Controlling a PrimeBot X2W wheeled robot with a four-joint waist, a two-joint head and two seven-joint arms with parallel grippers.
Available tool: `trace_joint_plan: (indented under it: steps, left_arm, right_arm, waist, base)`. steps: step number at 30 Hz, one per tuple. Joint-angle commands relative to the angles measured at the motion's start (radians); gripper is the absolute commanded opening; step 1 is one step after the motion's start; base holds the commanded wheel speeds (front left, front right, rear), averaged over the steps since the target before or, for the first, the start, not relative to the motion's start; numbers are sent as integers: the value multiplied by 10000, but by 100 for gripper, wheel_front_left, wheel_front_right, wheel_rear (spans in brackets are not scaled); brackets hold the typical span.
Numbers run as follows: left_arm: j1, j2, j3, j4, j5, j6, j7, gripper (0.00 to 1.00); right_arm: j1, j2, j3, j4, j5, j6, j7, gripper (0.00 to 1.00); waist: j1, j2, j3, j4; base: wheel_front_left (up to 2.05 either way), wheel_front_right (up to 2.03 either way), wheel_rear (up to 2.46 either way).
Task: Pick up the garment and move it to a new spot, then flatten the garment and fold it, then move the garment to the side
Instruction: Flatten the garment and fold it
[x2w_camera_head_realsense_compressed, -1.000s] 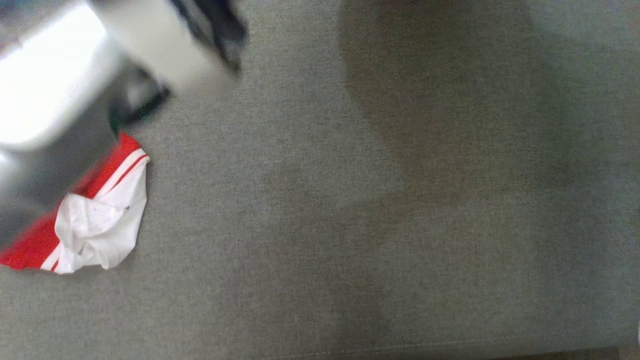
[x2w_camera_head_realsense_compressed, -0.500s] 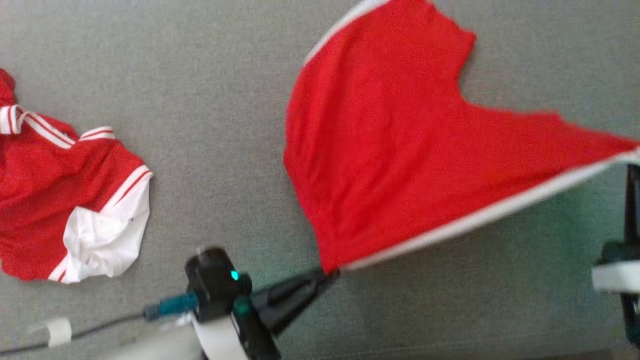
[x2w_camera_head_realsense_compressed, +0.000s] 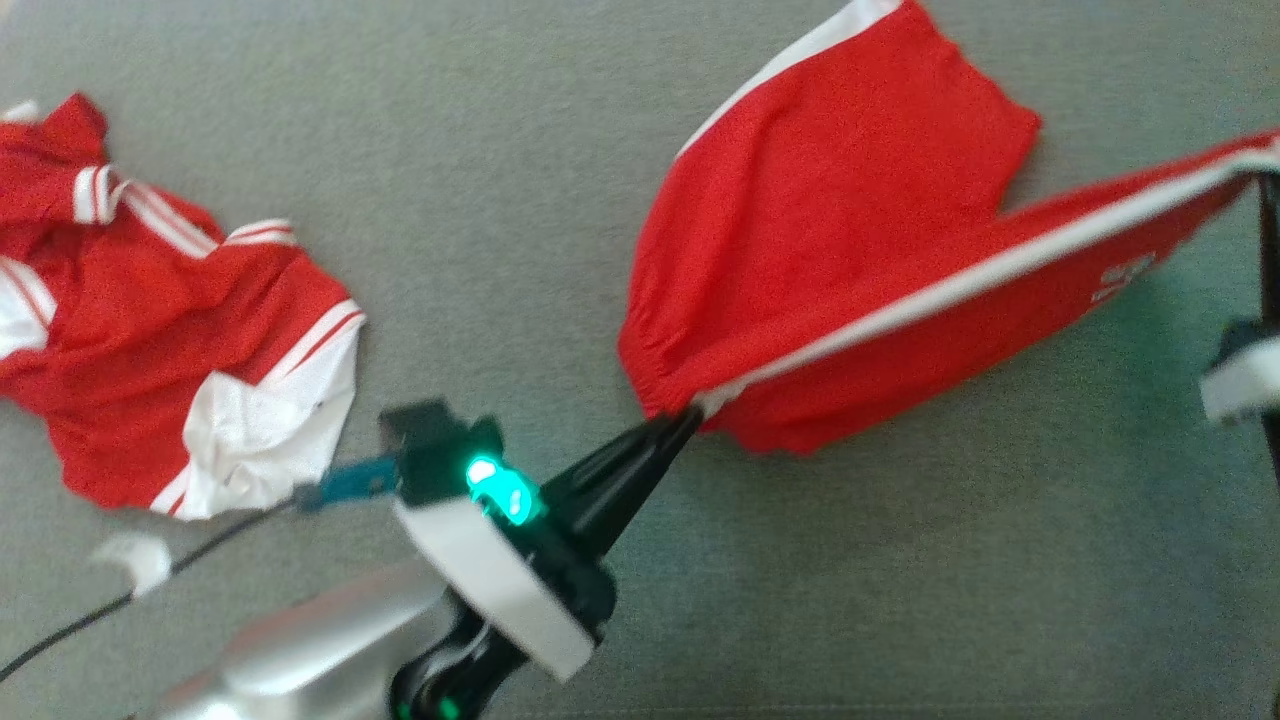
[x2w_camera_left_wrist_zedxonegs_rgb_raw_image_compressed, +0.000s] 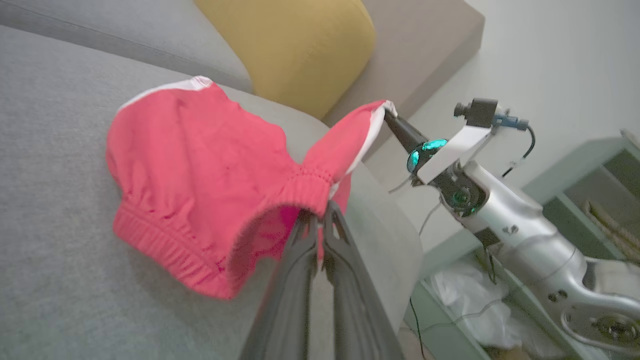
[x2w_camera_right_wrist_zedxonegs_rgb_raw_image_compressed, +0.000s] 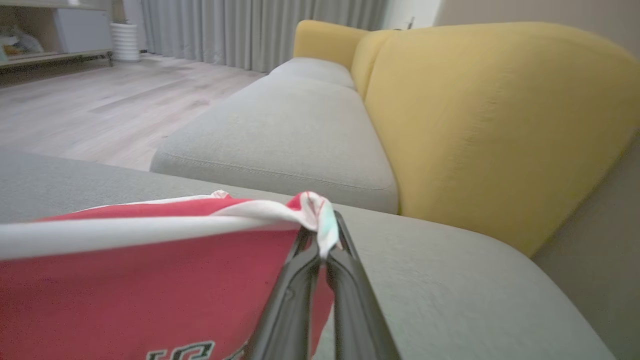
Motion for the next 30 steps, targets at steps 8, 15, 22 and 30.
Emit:
trace_joint_plan:
  steps: [8,15,22,30]
  left_arm:
    - [-1599,-585,391,-120,-2575,-59,110,0]
    - [-1794,-354,300,-442,-3402,-60,40,0]
    - [-1842,-405,76,-34,-3572,-60,116,30]
    - [-936,-536,1272,1248,-1677,-60,-477,100]
  right_arm:
    - [-3556,-989,2275,3213,251,65,154,0]
    - [-5581,-1003,3656,5368,442,65,-98,0]
    - [-6511,-754,4524,6698,1207,65,-798,100]
    - [-6377,-1350,5403,7275,2717,65,-1025,100]
  waist:
    - [-1,0,855,877]
    - [-1,0,1238,1374]
    - [-1,0,1288,1660]
    - [-1,0,893,1857]
  base:
    - [0,0,0]
    - [0,0,0]
    - [0,0,0]
    - [0,0,0]
